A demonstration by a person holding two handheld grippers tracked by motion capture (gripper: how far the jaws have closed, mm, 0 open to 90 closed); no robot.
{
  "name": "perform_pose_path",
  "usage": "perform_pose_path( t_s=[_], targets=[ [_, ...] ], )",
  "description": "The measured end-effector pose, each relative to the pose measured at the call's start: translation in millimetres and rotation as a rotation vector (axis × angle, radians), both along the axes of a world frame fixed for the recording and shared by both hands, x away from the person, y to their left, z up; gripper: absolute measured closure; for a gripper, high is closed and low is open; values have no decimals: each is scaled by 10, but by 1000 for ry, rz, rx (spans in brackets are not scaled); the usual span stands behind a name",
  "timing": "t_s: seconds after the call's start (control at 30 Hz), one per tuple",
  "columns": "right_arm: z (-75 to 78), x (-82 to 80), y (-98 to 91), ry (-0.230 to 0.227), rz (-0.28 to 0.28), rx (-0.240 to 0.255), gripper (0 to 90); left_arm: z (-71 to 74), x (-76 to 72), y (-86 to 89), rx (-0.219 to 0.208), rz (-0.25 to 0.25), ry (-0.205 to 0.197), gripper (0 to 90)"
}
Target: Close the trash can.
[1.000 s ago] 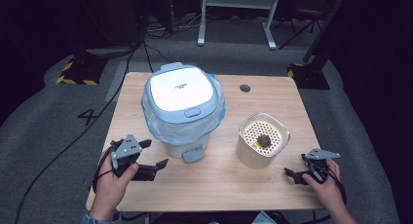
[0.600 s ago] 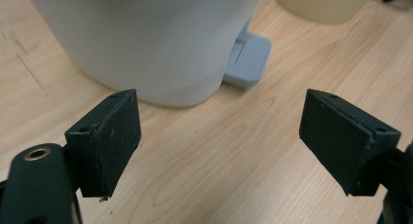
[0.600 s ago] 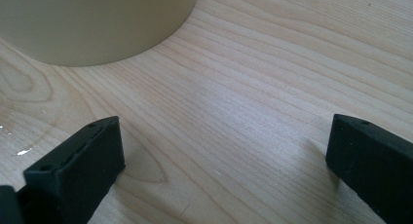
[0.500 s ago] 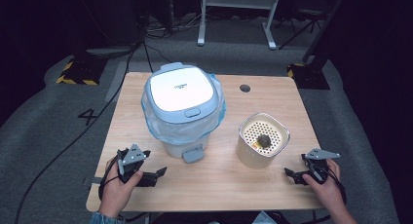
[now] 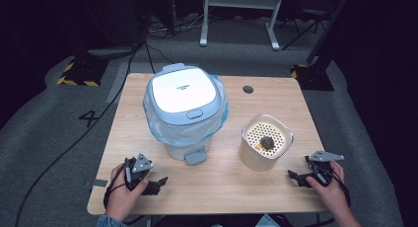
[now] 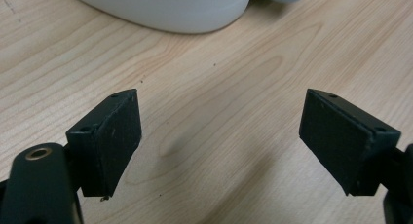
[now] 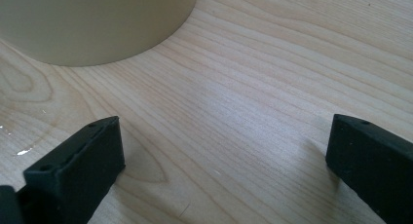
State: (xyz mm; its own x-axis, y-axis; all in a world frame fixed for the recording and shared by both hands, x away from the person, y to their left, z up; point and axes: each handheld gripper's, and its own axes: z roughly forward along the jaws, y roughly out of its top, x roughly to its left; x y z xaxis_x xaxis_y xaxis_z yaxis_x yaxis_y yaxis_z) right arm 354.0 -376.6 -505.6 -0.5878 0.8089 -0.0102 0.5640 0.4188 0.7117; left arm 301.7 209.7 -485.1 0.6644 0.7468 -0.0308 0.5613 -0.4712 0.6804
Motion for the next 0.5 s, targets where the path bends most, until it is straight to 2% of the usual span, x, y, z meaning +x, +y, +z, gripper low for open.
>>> perform_pose_path(
  t_s=[0.07,0.1,0.13,0.17,0.3,0.37,0.4,0.43,0.5],
  targets=[
    [0,0,0,0,0,0,5,-25,13,-13,10,-5,21,158],
    [0,0,0,0,0,0,4,-42,18,-29,13,2,45,158],
    [0,0,0,0,0,0,5,-61,23,-47,26,6,56,158],
    [0,0,0,0,0,0,5,-84,28,-66,57,-2,70,159],
    [0,0,0,0,0,0,5,-122,30,-91,67,-13,55,118],
    [0,0,0,0,0,0,5,-164,30,-104,42,-11,36,85],
    [0,0,0,0,0,0,5,-210,34,-108,26,-21,6,33],
    [0,0,0,0,0,-1,5,-211,36,-115,24,-23,12,0],
    [1,-4,0,1,1,1,5,-211,38,-118,22,-20,15,0]
  ],
)
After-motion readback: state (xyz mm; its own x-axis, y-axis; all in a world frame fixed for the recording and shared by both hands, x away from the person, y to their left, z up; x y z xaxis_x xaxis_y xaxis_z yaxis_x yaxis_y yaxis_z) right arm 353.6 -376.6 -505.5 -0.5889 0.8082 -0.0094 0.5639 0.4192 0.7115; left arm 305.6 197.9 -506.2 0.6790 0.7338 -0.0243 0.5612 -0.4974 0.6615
